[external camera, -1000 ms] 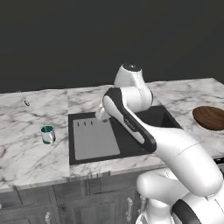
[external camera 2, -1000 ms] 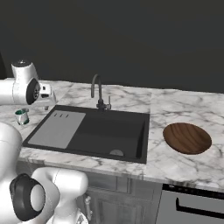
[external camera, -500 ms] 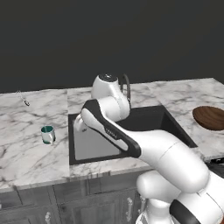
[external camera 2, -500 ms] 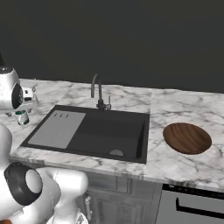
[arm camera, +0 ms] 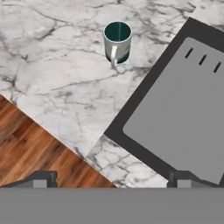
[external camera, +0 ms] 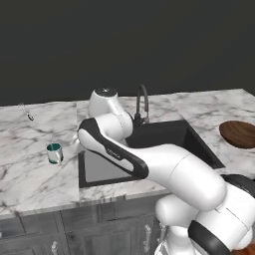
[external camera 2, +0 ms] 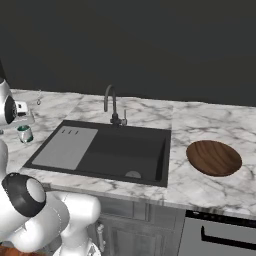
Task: Pick the mug and place it in the sink. Pick the bowl and place it in the open cabinet and then close the cabinet.
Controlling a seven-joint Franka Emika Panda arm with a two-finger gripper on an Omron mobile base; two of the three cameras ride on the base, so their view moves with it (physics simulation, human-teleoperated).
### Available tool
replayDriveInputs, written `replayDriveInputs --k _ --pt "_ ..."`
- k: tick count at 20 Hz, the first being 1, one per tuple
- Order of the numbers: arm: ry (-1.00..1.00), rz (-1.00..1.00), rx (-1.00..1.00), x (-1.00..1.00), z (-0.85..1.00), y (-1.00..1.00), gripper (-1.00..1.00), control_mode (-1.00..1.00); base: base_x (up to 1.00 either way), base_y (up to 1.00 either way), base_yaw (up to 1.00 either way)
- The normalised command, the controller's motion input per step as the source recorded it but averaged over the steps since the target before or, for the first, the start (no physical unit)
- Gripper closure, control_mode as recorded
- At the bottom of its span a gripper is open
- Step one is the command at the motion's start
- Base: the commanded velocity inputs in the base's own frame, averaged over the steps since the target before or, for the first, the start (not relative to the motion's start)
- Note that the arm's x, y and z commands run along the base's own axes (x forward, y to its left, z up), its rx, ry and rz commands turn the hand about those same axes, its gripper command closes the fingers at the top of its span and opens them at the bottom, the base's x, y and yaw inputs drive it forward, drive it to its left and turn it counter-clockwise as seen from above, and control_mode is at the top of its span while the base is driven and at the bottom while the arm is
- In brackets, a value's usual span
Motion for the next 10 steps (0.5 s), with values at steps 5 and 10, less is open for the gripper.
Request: replayDriveInputs --k 5,10 --pt "0.04 0.00 0.00 0.18 -0.26 0.21 -1.00 -1.00 0.00 0.00 0.00" --pt "0.01 0.00 0.00 0.25 -0.35 0.20 -1.00 -1.00 0.00 0.00 0.00"
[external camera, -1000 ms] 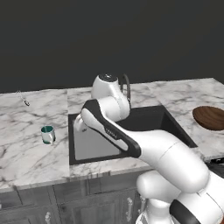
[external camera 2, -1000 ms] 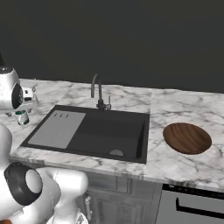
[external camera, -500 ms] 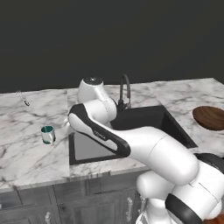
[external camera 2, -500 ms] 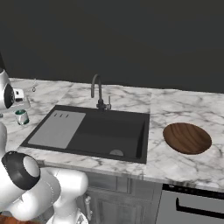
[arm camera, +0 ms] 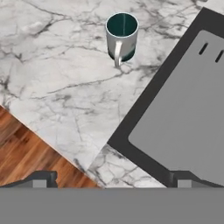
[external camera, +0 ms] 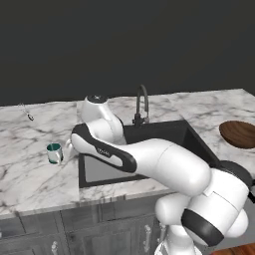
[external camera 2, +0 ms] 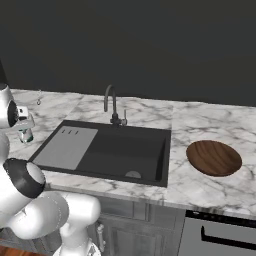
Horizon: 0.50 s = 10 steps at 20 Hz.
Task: Pick the mug and place it in the sink. Pick the bowl and place it in the open cabinet and then close the cabinet.
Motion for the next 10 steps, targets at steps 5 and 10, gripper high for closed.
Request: replayDriveInputs --k 5,10 --pt "0.00 0.00 -0.01 0.18 -0.18 0.22 -1.00 -1.00 0.00 0.00 0.00" --pt "0.00 -0.04 -0.01 0.23 -0.12 0.23 -1.00 -1.00 0.00 0.00 0.00"
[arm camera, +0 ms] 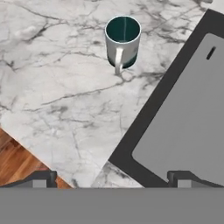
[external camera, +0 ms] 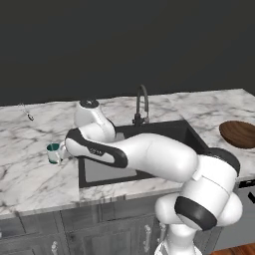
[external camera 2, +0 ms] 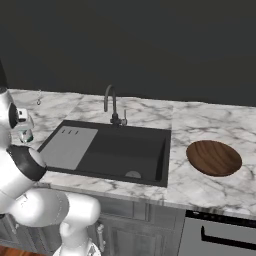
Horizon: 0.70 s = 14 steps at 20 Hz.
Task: Pick the mug and place it in the sink. Pick the bowl and place it in the open cabinet and then close the cabinet.
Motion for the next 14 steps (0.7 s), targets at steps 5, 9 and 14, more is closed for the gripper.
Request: replayDriveInputs --k 5,9,14 --pt "0.00 -0.08 0.00 0.28 -0.15 0.14 -1.00 -1.00 0.00 0.00 0.00" --pt "0.00 -0.10 0.00 0.29 -0.16 0.08 -1.00 -1.00 0.00 0.00 0.00" --pt "0.10 -0.10 0.00 0.26 -0.12 0.10 -1.00 -1.00 0.00 0.00 0.00"
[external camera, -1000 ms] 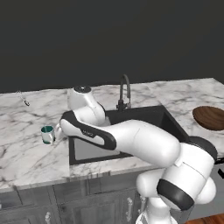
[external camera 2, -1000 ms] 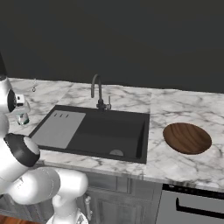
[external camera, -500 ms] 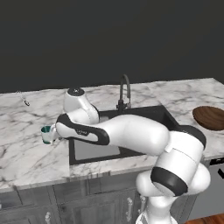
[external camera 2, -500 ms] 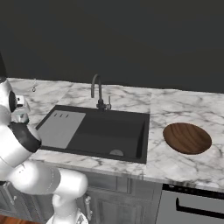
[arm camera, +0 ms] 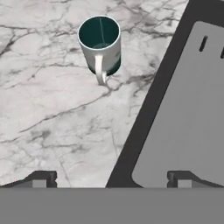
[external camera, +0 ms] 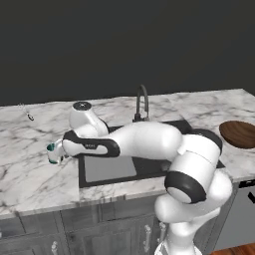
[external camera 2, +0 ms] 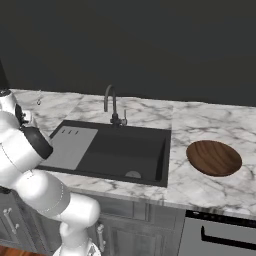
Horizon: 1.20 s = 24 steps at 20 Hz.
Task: Pick the mug and place it in the sink. Pick the bowl and place it in the open cabinet and then close the cabinet.
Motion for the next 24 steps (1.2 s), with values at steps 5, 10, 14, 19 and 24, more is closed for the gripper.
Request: replayDriveInputs --k 5,10,14,19,24 --pt "0.11 -0.02 0.00 0.12 -0.11 0.16 -1.00 -1.00 0.00 0.00 0.00" --pt "0.00 0.00 0.00 0.00 -0.02 0.17 -1.00 -1.00 0.00 0.00 0.00" --pt "0.00 0.00 -0.03 0.00 -0.05 0.17 -1.00 -1.00 0.00 0.00 0.00" --pt "0.00 0.00 -0.02 0.05 -0.23 0.12 -1.00 -1.00 0.00 0.00 0.00" --pt "0.00 0.00 -0.04 0.16 -0.21 0.10 -1.00 -1.00 0.00 0.00 0.00"
